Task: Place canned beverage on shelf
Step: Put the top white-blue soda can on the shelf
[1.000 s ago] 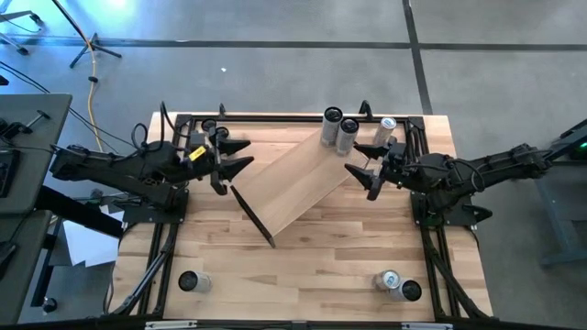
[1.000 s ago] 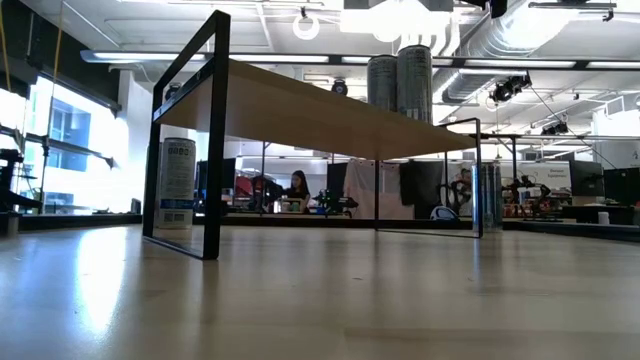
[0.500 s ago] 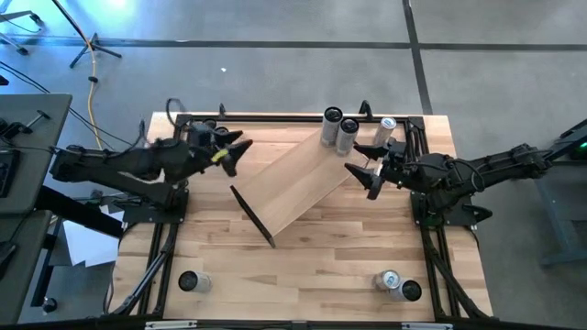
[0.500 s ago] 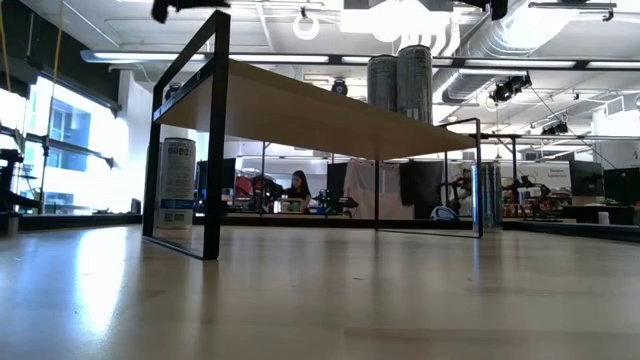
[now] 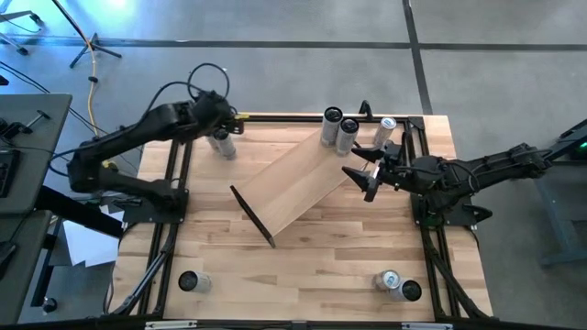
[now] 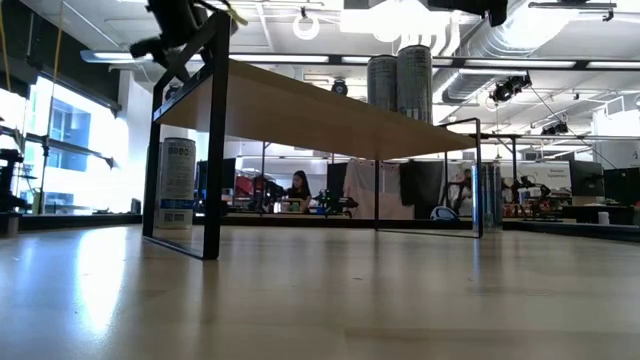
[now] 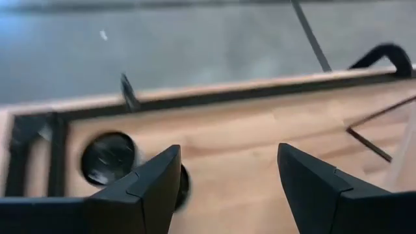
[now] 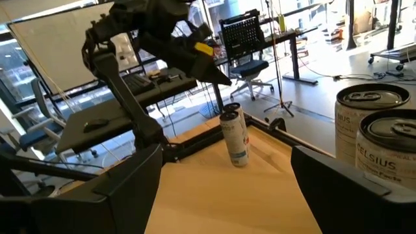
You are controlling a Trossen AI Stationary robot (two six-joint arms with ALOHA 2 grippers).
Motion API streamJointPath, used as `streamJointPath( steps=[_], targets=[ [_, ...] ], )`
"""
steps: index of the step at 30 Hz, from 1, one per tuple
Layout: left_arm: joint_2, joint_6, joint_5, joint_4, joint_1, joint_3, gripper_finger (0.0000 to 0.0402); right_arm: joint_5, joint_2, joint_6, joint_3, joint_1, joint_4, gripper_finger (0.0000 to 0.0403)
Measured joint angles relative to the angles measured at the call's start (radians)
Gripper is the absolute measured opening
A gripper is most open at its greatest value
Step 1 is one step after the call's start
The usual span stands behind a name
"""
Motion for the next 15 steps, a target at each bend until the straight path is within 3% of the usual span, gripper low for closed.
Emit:
streamJointPath(
  steps=[9, 15],
  targets=[
    [0.117, 0.083, 0.074, -0.053, 0.001, 0.0, 0.0225, 0.0, 0.0, 0.0, 0.0, 0.0, -0.008, 0.0328],
    [0.142, 0.13, 0.059, -0.081, 0.019, -0.001, 0.0242, -0.002, 0.0, 0.0, 0.0, 0.0, -0.008, 0.0328]
  ],
)
